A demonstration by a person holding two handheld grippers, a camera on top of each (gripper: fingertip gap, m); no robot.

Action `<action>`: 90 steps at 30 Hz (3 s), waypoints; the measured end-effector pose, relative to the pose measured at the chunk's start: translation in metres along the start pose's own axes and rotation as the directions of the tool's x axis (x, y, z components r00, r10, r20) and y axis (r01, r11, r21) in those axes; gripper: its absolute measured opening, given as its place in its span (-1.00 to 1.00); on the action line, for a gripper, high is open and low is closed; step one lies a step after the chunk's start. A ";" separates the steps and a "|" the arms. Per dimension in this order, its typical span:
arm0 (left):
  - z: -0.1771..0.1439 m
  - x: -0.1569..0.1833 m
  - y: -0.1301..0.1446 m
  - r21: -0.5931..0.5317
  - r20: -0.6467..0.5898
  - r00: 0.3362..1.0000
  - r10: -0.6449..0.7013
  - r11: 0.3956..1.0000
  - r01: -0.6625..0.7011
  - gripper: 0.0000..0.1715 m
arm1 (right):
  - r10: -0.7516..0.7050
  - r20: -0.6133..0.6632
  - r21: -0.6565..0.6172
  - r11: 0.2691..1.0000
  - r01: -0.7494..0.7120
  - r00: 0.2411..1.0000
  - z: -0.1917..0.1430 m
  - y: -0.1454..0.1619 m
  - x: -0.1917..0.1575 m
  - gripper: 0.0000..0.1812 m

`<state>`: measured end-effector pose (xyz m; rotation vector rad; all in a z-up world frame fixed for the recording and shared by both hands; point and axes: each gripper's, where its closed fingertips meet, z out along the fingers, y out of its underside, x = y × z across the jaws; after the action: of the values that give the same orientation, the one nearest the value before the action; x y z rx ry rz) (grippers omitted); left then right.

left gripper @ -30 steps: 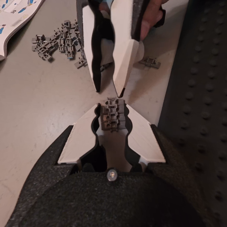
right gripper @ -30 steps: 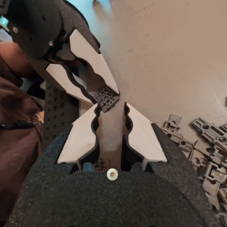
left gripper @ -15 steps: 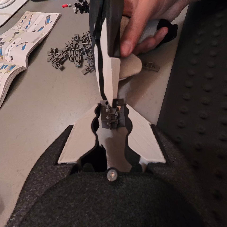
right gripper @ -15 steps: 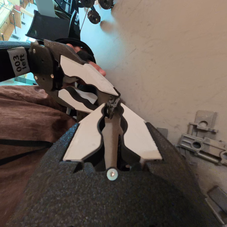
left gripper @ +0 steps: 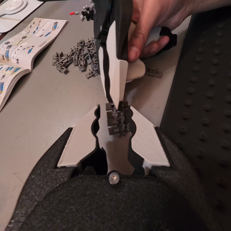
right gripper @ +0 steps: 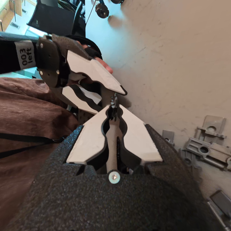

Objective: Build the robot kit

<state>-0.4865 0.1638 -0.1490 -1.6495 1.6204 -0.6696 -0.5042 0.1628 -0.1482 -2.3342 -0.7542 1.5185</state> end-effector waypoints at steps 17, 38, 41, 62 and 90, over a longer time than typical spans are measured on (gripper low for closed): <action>-0.021 0.014 0.002 0.053 -0.310 0.944 -0.113 0.989 0.136 -0.81 | -0.283 -0.045 -0.044 0.959 0.281 0.958 0.003 0.005 -0.017 -0.91; -0.014 0.011 -0.003 0.089 -0.190 0.979 -0.076 0.992 0.095 -0.89 | -0.595 -0.250 -0.159 0.803 0.574 0.763 -0.003 0.004 -0.014 -0.92; -0.015 0.013 -0.006 0.103 -0.197 0.977 -0.079 0.990 0.101 -0.90 | -0.610 -0.232 -0.158 0.792 0.589 0.758 -0.004 0.005 -0.017 -0.92; -0.021 0.015 -0.017 0.162 -0.269 0.954 -0.132 0.970 0.180 -0.92 | -0.713 -0.259 -0.171 0.698 0.695 0.652 -0.013 0.005 -0.020 -0.83; -0.023 0.025 -0.023 0.207 -0.271 0.962 -0.037 0.974 0.096 -0.76 | -0.688 -0.146 -0.190 0.724 0.663 0.710 -0.011 0.017 -0.029 -0.90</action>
<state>-0.4889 0.1347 -0.1201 -1.5071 1.6117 -1.1043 -0.4991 0.1336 -0.1295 -1.8908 -1.4755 0.8973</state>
